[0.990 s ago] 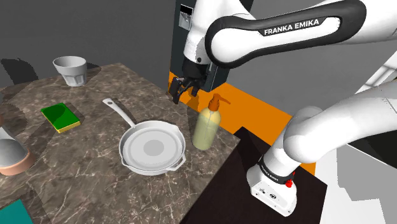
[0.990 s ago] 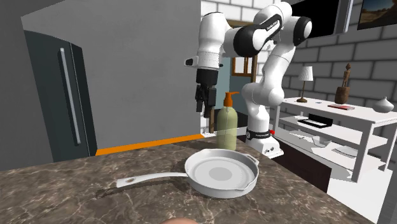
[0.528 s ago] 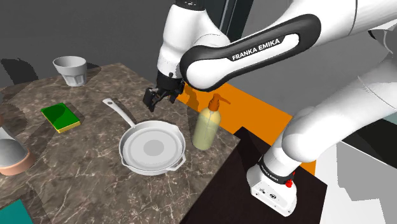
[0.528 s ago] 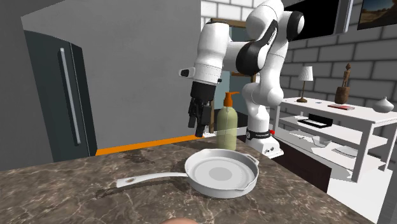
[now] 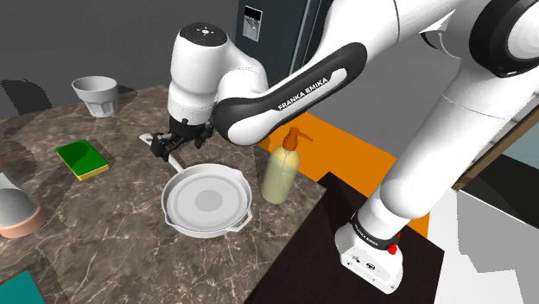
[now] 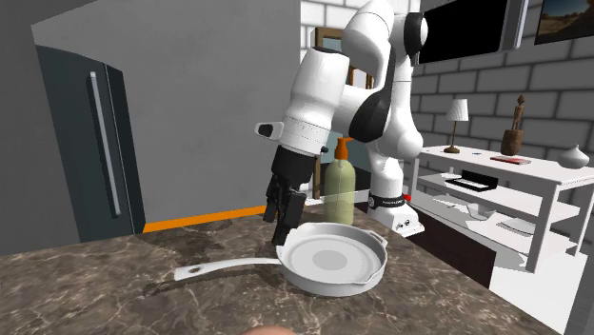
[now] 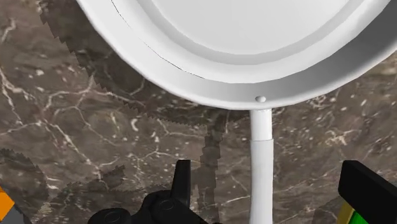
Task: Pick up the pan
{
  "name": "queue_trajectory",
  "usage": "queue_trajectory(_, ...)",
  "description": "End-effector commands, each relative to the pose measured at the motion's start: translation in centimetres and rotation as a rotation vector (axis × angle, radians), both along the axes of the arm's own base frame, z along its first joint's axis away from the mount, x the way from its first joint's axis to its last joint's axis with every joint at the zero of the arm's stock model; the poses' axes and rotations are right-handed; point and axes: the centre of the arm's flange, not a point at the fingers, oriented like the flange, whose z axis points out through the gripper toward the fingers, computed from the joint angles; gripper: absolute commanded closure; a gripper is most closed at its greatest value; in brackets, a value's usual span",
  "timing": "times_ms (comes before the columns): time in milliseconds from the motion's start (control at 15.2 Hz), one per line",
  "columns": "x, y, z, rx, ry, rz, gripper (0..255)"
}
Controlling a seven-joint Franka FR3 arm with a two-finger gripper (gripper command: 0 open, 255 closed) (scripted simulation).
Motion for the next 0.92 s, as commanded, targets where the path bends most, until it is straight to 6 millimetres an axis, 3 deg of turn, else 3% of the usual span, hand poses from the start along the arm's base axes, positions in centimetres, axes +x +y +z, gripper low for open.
queue_trajectory(0,0.4,1.0,-1.0,-0.001,-0.016,0.0,0)
queue_trajectory(528,0.4,1.0,-4.5,-0.001,-0.016,0.0,0)
queue_trajectory(594,0.4,1.0,-4.4,-0.001,-0.016,0.0,255)
queue_trajectory(858,0.4,1.0,-4.4,-0.001,-0.016,0.0,255)
